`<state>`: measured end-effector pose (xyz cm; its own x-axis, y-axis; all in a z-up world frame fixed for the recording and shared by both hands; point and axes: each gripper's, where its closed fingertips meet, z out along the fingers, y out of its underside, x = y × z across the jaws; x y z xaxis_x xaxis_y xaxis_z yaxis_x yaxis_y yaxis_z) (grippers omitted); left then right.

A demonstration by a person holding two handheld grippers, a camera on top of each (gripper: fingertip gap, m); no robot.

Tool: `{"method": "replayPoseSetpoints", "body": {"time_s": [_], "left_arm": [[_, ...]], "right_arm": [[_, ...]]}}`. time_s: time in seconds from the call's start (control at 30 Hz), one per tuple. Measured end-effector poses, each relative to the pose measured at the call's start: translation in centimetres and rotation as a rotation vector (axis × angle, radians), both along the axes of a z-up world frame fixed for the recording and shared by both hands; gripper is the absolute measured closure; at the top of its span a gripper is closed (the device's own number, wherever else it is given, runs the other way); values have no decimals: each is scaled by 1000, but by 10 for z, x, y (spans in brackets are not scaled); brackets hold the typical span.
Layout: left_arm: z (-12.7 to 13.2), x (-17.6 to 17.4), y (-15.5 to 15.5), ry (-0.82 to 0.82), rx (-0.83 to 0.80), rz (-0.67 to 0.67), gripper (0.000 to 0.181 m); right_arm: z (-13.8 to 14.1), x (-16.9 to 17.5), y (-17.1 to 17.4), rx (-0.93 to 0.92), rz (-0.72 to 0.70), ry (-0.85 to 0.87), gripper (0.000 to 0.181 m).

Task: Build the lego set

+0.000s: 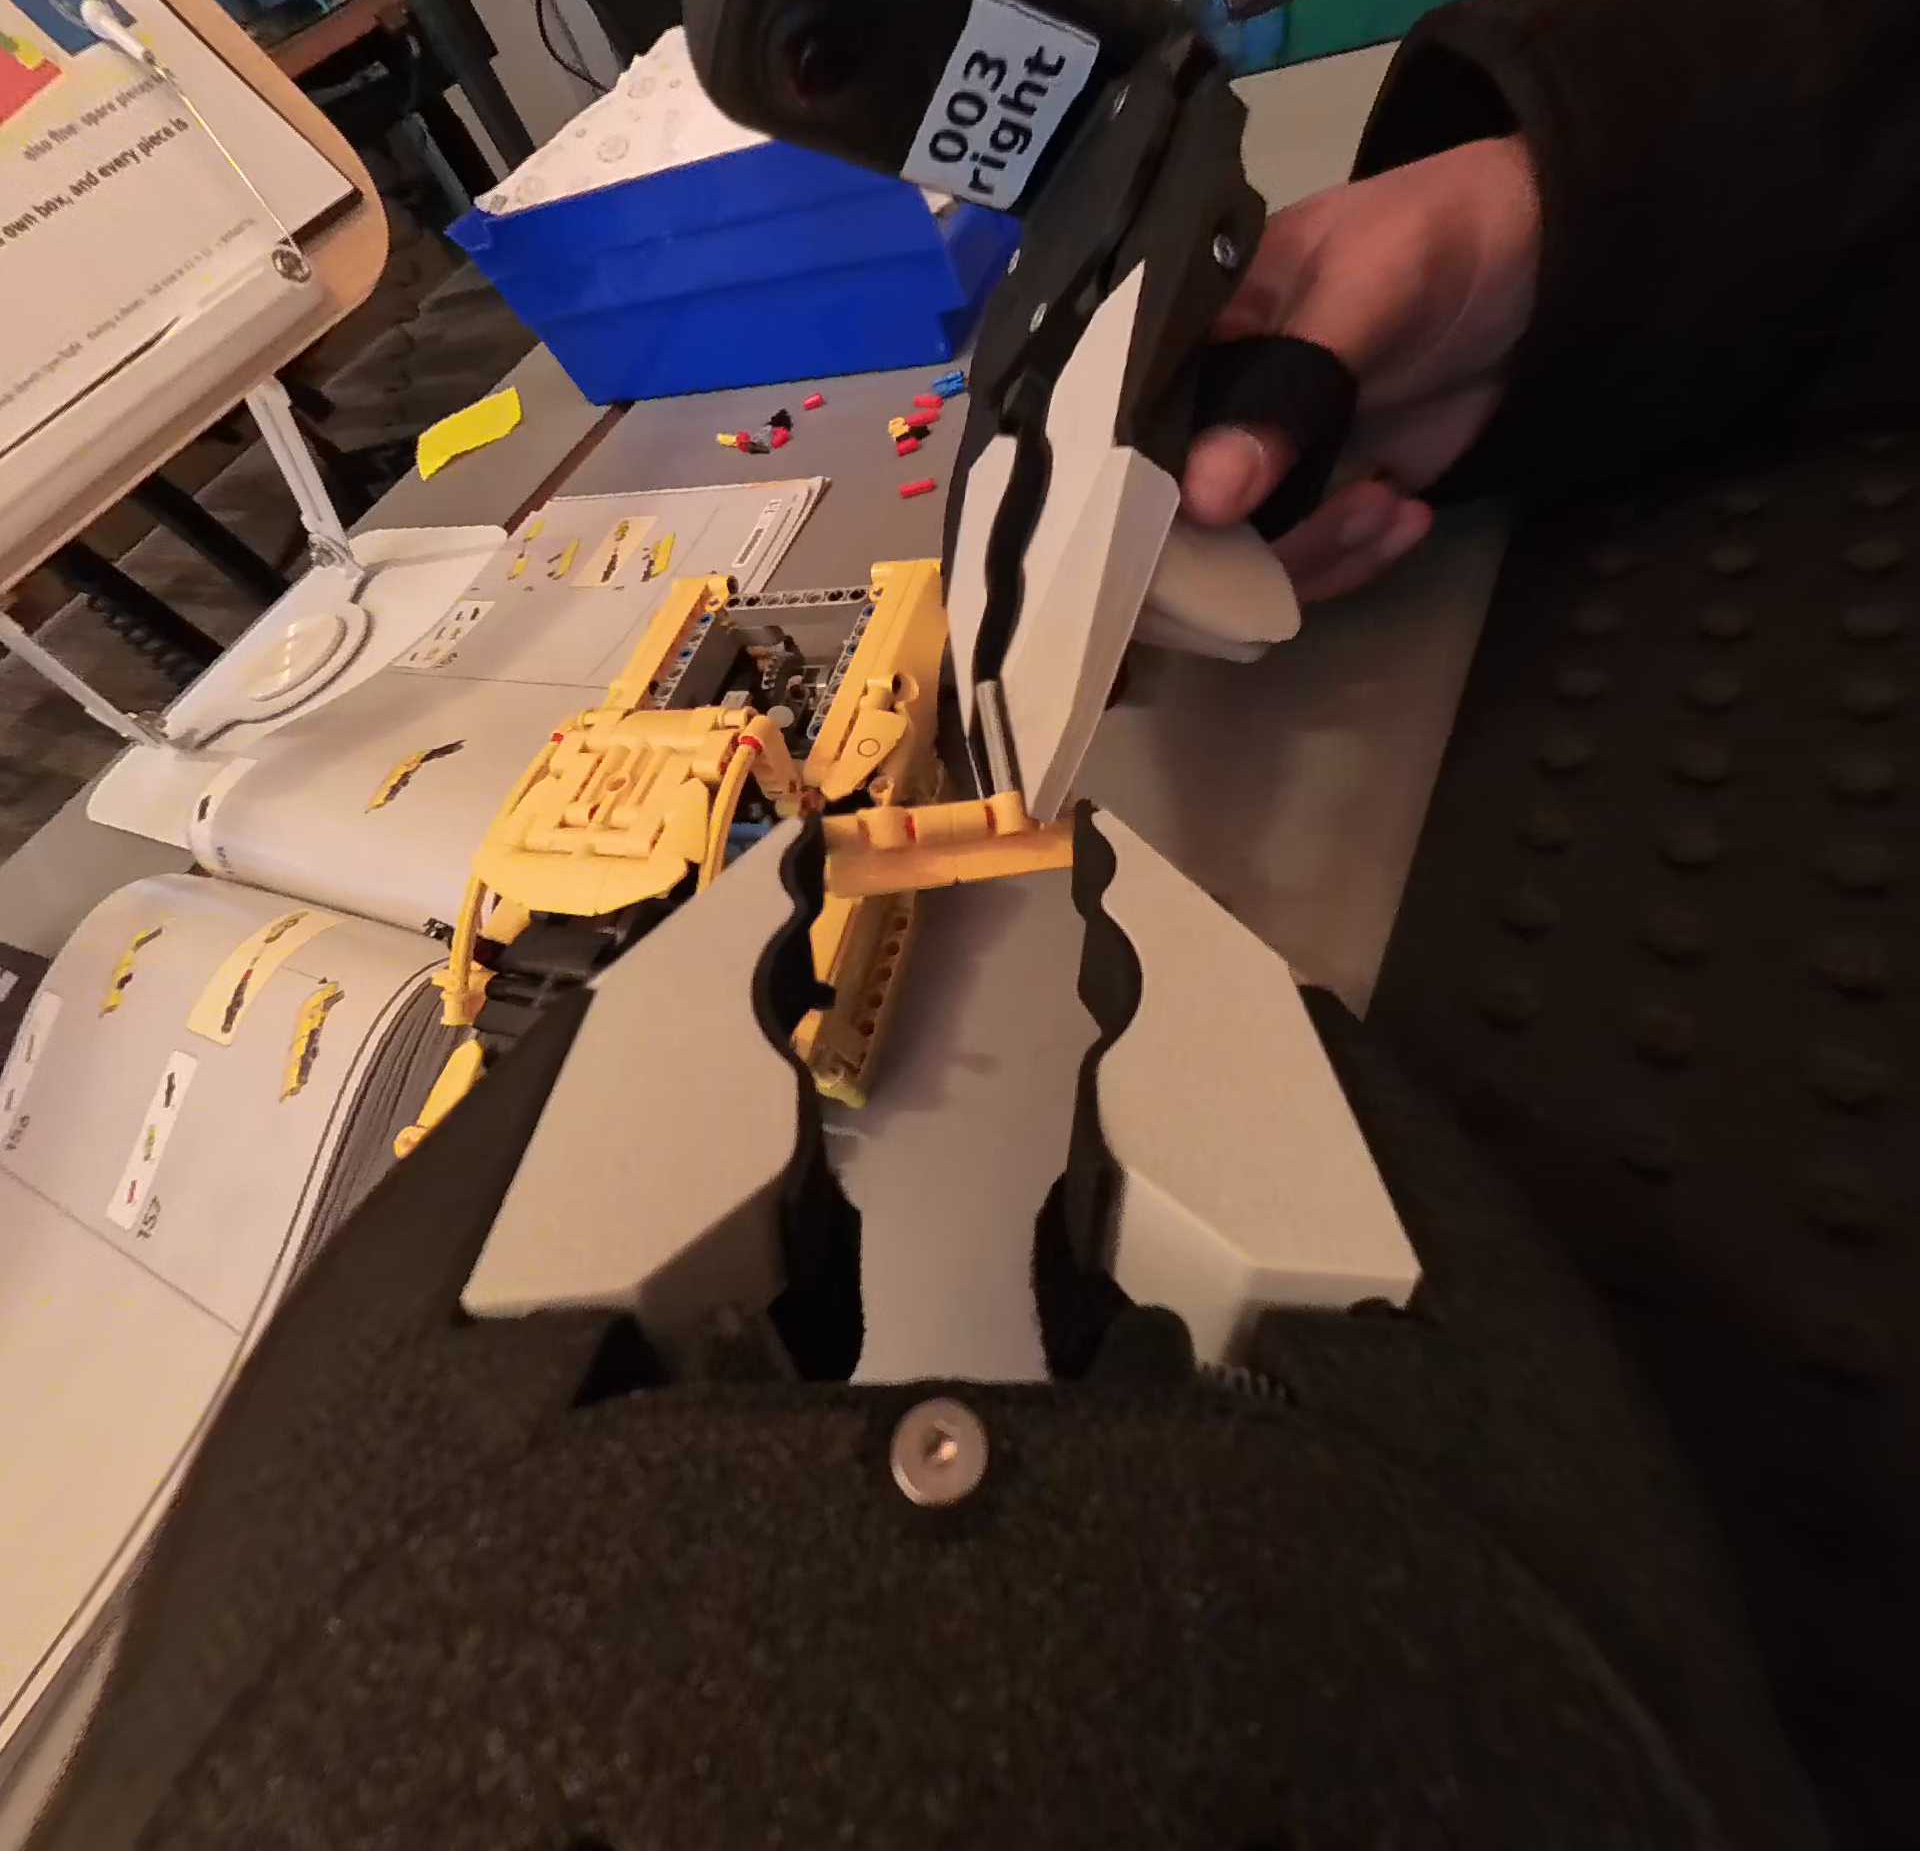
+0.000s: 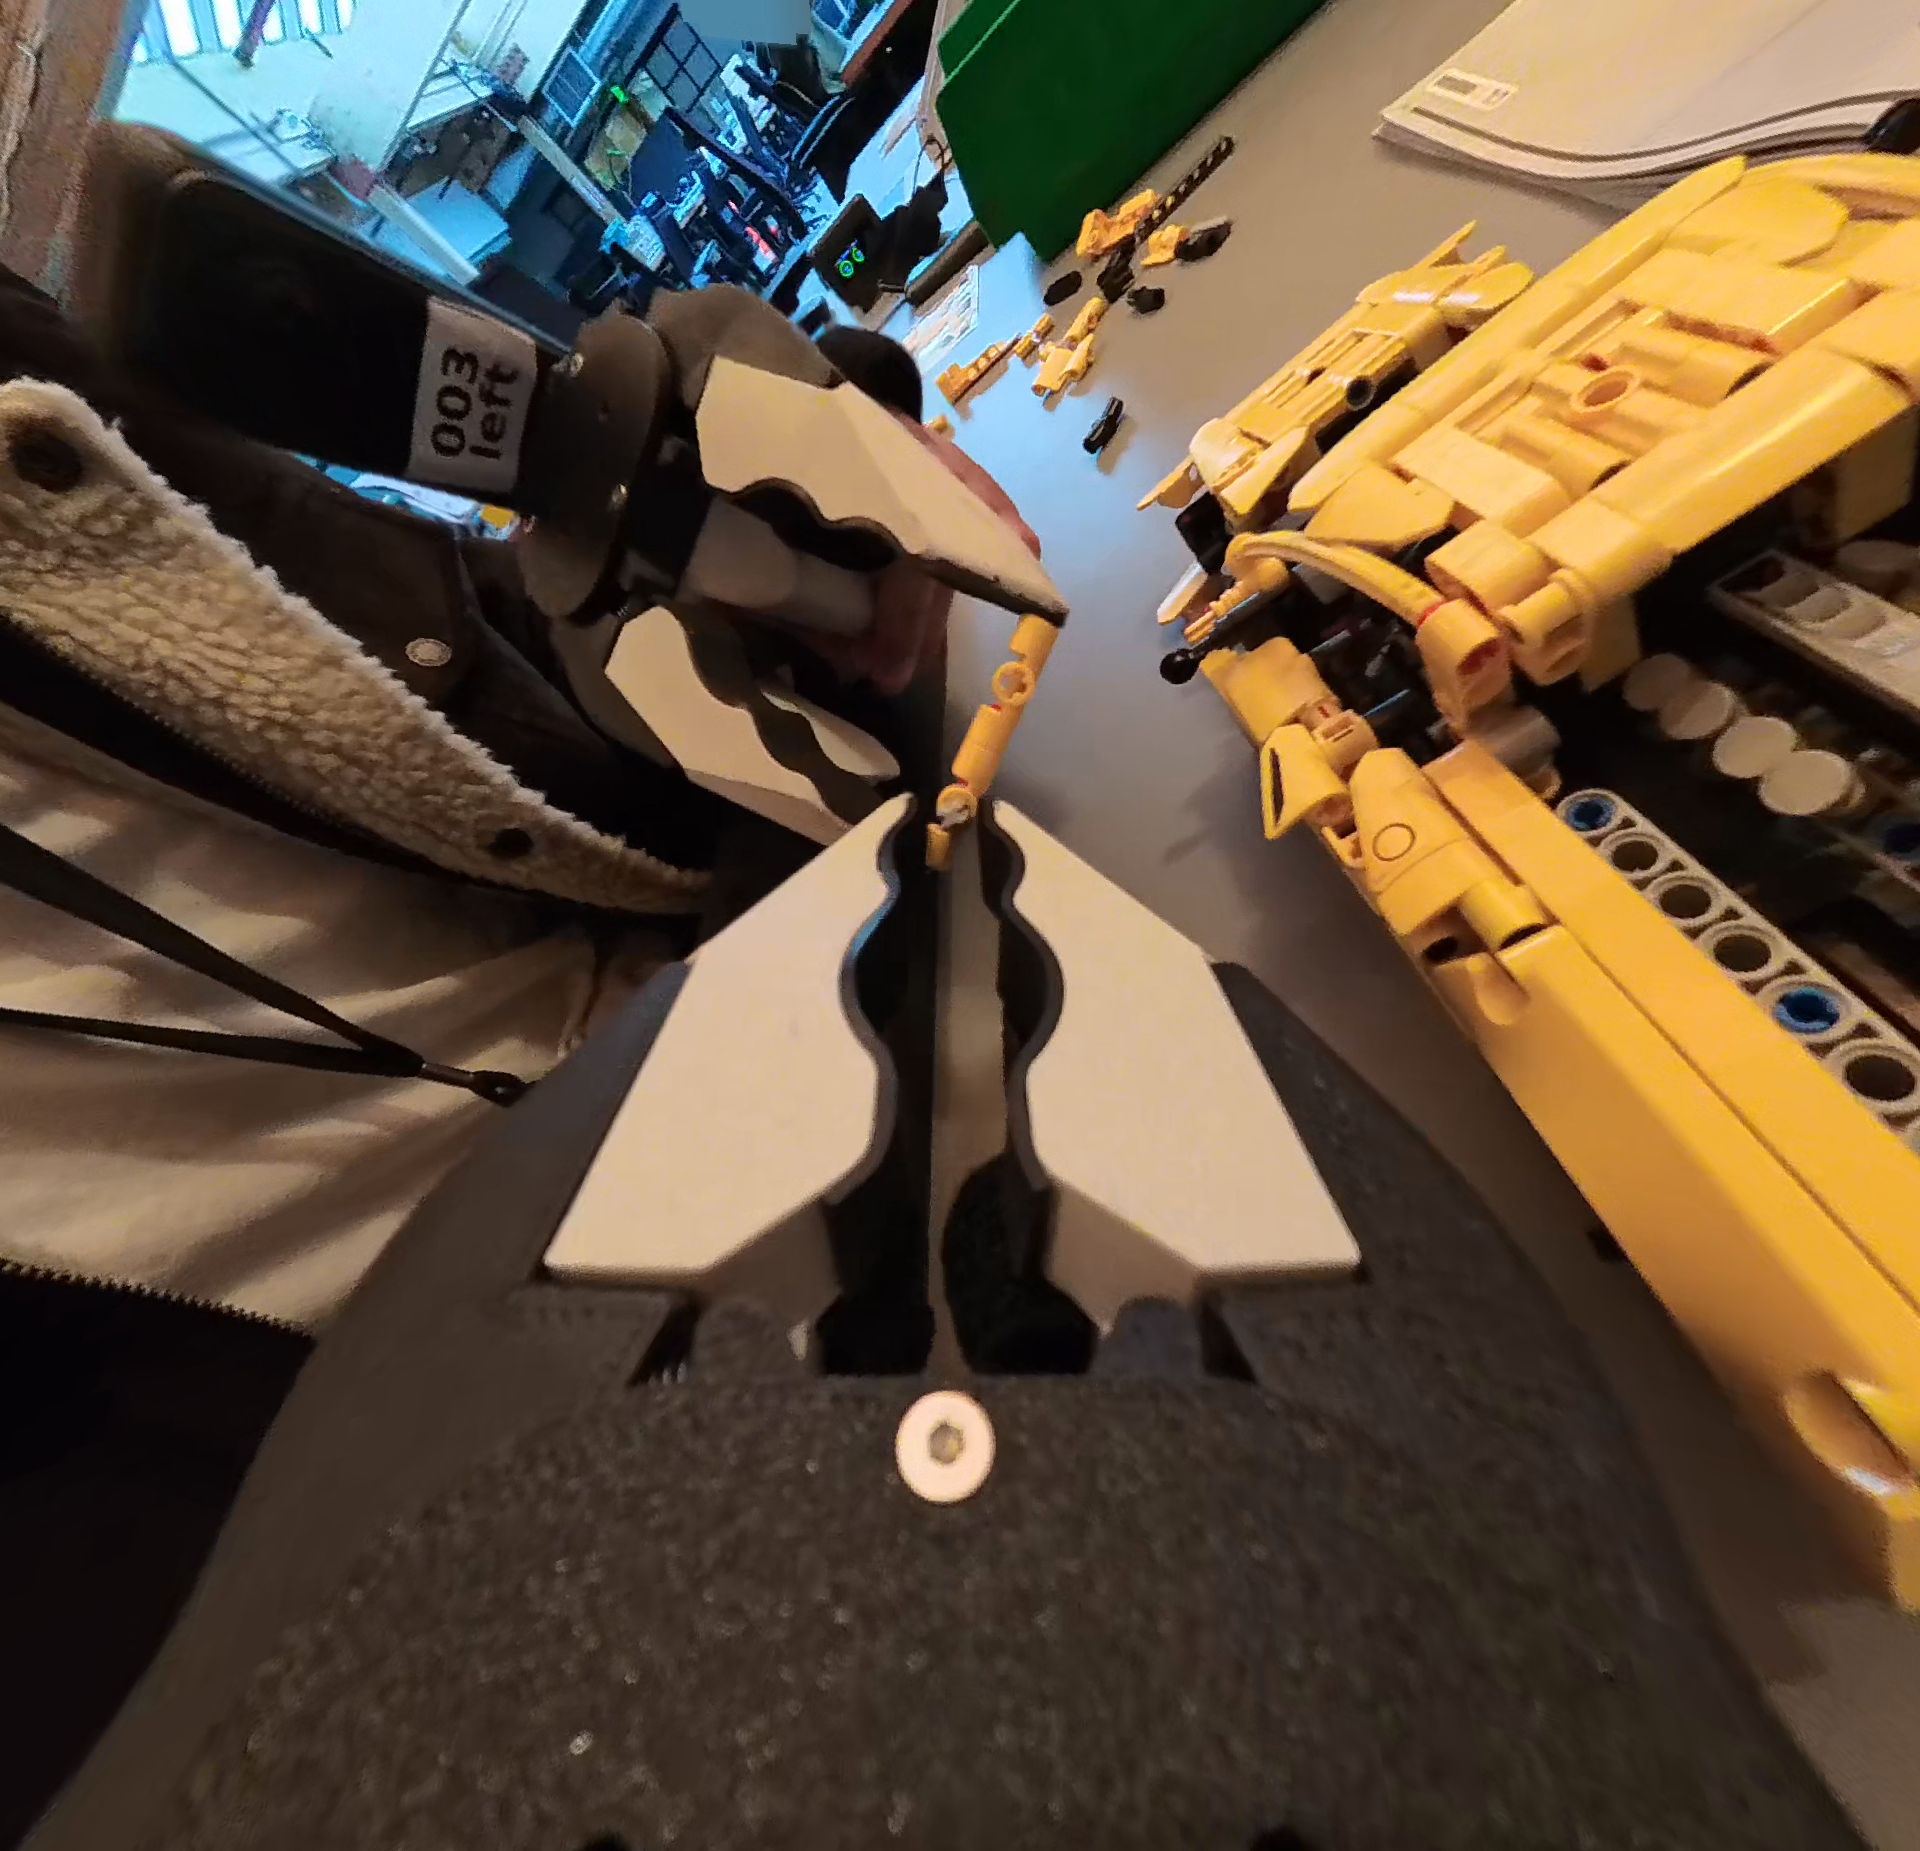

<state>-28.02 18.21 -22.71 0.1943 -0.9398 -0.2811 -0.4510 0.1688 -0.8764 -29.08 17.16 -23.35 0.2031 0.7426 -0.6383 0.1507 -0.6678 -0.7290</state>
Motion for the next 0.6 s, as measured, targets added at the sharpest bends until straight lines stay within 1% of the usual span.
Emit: {"method": "replayPoseSetpoints", "body": {"time_s": [0.1, 0.17, 0.23, 0.27, 0.33, 0.43, 0.53, 0.6], "left_arm": [[0, 1, 1, -24, -2, 11, 133], [-3, 0, 0, -36, -52, 4, 136], [-1, -2, 2, -72, -121, -4, 138], [-4, -4, 3, -84, -182, -5, 141], [-8, -4, 0, -99, -338, -39, 141], [2, -3, -11, -195, -560, -140, 142], [9, -5, -14, -252, -703, -197, 156], [11, -6, -15, -267, -743, -216, 163]], "right_arm": [[-1, 2, 1, 26, -2, -29, 173], [-5, 2, 1, 39, 2, -59, 174], [-2, 4, 0, 79, 7, -69, 175], [-1, 5, -1, 99, 15, -83, 175], [-3, 7, -1, 118, 17, -110, 174], [-2, 6, -4, 130, 34, -111, 174], [-4, 5, -9, 137, 66, -129, 174], [0, 2, -14, 150, 93, -119, 175]]}}
